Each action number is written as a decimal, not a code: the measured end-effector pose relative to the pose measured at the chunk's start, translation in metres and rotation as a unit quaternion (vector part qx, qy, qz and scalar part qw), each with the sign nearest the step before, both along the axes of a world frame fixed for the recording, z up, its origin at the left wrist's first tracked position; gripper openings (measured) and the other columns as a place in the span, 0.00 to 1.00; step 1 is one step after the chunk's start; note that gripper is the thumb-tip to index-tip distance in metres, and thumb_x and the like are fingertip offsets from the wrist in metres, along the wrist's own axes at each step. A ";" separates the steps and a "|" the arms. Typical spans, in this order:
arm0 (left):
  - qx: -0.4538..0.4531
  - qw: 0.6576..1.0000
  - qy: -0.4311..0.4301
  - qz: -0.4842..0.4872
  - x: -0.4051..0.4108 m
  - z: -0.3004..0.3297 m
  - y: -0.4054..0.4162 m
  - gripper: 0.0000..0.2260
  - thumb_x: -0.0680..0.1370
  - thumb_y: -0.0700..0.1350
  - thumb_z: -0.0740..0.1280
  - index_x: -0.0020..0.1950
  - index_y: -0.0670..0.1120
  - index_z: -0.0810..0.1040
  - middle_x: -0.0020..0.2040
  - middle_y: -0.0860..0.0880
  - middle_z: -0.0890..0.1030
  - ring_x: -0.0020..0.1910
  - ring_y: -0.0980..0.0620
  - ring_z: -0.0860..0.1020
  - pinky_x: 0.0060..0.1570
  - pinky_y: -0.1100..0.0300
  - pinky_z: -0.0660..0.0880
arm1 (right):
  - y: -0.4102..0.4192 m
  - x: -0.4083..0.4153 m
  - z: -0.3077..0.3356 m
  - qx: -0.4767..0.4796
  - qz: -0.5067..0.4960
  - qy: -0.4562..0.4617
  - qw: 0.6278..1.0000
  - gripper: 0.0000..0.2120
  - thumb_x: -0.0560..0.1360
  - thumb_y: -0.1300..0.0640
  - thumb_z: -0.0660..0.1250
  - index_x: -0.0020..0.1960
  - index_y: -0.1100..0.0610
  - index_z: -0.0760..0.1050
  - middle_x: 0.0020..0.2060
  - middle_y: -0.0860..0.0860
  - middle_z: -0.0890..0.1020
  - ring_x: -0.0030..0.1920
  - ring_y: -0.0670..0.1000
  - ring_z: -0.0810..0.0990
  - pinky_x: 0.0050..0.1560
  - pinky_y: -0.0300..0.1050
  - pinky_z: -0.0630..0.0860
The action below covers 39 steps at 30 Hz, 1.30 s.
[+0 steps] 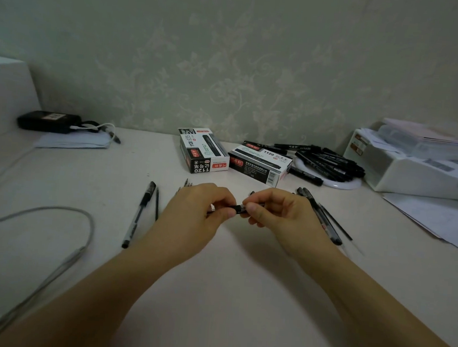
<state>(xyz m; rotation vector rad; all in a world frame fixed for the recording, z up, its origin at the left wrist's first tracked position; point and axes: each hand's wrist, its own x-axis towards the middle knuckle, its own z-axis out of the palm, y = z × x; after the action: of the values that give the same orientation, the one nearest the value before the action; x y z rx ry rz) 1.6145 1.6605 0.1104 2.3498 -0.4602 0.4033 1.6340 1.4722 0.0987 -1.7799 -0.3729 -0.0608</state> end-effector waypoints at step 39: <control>0.063 0.957 0.018 0.281 0.026 -0.005 0.055 0.10 0.76 0.55 0.67 0.50 0.50 0.77 0.46 0.47 0.76 0.42 0.50 0.75 0.42 0.57 0.69 | -0.003 0.000 0.003 -0.529 -0.230 -0.116 0.809 0.10 0.78 0.48 0.62 0.43 0.53 0.72 0.35 0.48 0.75 0.39 0.50 0.77 0.40 0.46 0.74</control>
<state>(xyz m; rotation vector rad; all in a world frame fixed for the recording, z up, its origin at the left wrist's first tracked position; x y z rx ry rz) 1.6402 1.7156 0.1058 2.5842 0.2230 0.6027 1.6339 1.4687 0.1013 -2.9702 -0.1175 -0.5029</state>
